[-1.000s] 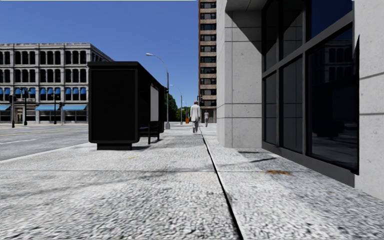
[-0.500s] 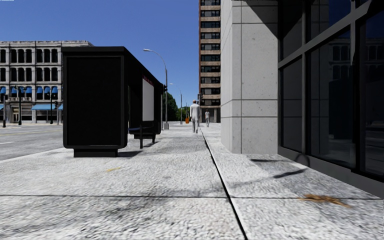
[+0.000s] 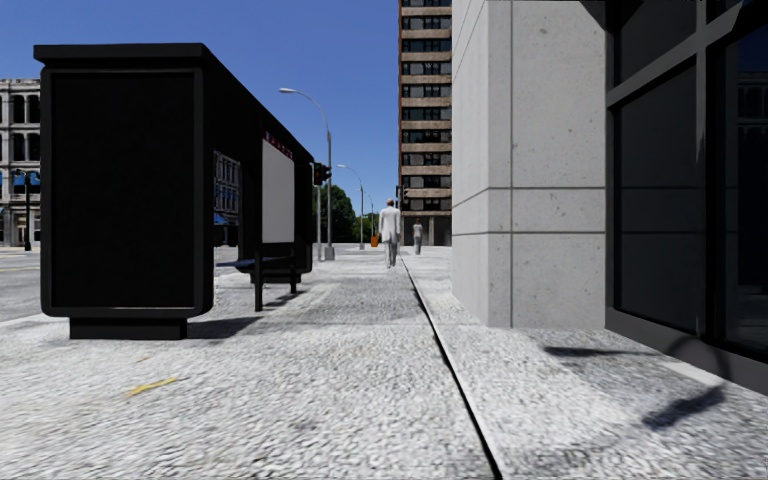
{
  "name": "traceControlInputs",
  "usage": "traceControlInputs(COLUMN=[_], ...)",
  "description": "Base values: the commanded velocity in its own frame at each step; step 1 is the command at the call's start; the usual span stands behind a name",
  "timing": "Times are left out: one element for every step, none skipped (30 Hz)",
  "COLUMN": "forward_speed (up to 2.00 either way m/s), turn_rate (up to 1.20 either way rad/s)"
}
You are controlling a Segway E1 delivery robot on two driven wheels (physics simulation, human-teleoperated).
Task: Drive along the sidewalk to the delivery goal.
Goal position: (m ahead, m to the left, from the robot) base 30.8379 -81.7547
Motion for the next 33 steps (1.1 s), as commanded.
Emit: traceControlInputs(forward_speed=[2.0, 2.0, 2.0, 2.0, 2.0, 2.0, 2.0, 2.0, 2.0, 2.0, 2.0, 2.0, 2.0, 2.0, 2.0, 2.0, 2.0, 2.0, 2.0, 2.0, 2.0, 2.0, 2.0, 2.0, 2.0, 2.0, 2.0, 2.0, 2.0, 2.0, 2.0, 2.0, 2.0], turn_rate=[0.0, 0.0, 0.0, 0.0, 0.0, 0.0, 0.0, 0.0, 0.0, 0.0, 0.0, 0.0, 0.0, 0.0, 0.0, 0.0, 0.0, 0.0, 0.0, 0.0, 0.0, 0.0, 0.0, 0.0, 0.0, 0.0, 0.0, 0.0, 0.0, 0.0, 0.0, 0.0, 0.0])
